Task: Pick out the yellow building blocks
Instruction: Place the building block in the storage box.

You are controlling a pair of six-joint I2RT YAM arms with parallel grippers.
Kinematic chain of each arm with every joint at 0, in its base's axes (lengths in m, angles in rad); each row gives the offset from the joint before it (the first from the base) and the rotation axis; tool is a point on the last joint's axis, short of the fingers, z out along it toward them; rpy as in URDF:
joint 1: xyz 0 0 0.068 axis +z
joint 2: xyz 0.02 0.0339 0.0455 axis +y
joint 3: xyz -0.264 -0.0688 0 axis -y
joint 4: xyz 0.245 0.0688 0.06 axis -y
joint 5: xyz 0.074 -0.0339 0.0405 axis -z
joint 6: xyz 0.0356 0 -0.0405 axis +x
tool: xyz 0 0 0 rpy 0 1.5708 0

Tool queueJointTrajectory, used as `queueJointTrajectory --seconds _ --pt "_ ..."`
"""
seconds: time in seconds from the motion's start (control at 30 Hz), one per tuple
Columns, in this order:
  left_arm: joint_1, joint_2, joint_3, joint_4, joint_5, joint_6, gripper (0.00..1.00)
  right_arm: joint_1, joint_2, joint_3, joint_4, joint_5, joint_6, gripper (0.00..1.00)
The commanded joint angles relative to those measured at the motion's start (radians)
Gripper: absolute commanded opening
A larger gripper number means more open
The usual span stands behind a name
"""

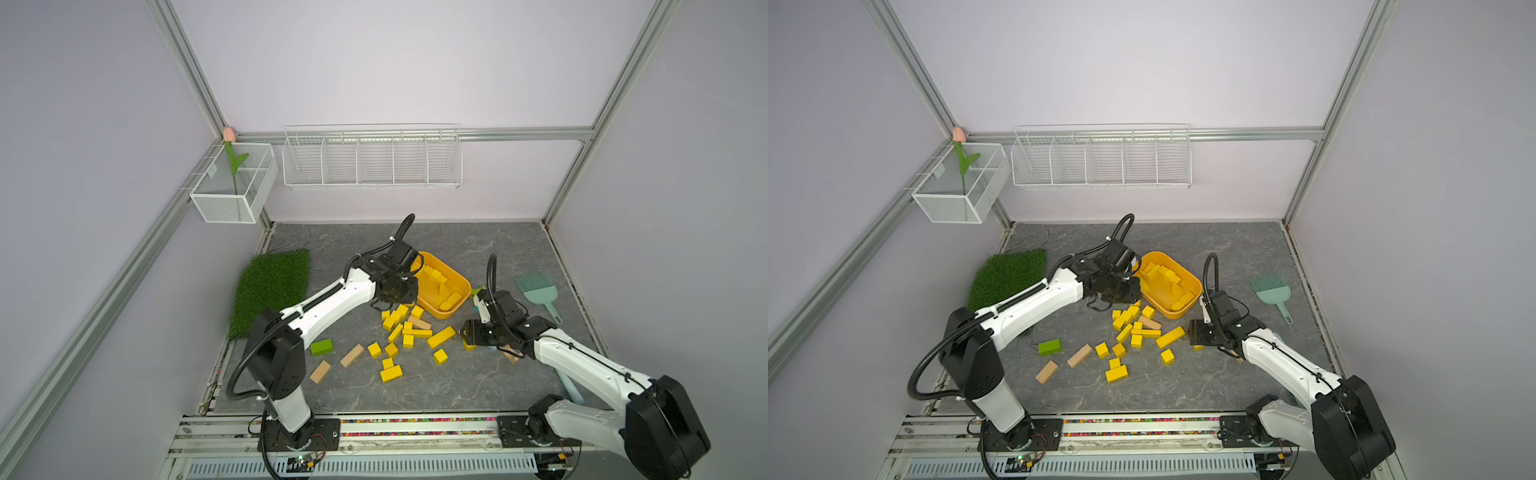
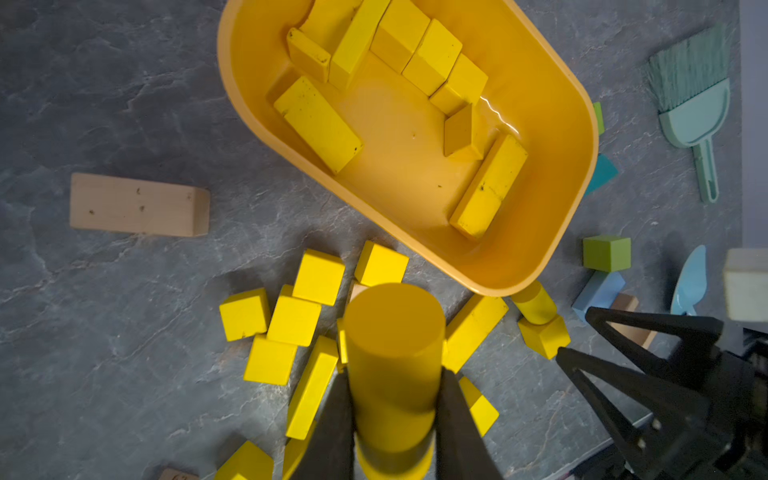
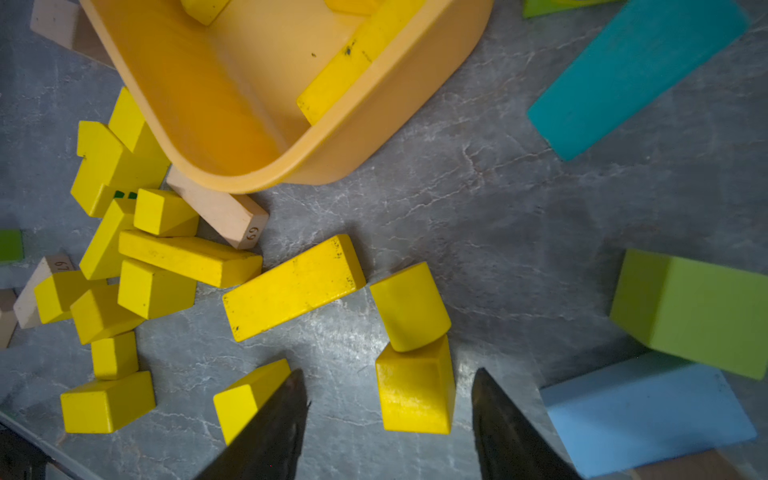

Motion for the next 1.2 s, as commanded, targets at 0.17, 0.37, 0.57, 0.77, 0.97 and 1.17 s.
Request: queueJointTrajectory --seconds 0.17,0.37,0.57,0.77,0.97,1.17 --pt "0.001 0.371 0.482 -0.255 -0.032 0.141 0.07 -0.039 -0.013 -0.039 0.057 -0.072 0.002 0.65" --pt "0.016 0.620 0.831 -0.436 -0.090 0.228 0.08 -0.067 -0.051 -0.068 0.072 -0.101 0.001 0.65" --pt "0.033 0.729 0.973 -0.511 -0.117 0.376 0.12 -0.097 -0.087 -0.094 0.082 -0.133 0.001 0.66" --pt "0.033 0.736 0.941 -0.510 -0.203 0.481 0.13 -0.113 -0.103 -0.107 0.087 -0.150 0.001 0.67" --pt "0.033 0.751 0.927 -0.487 -0.189 0.569 0.13 -0.123 -0.097 -0.111 0.096 -0.163 0.002 0.67" --pt "0.032 0.751 0.926 -0.451 -0.165 0.613 0.15 -0.128 -0.095 -0.113 0.104 -0.169 0.005 0.67"
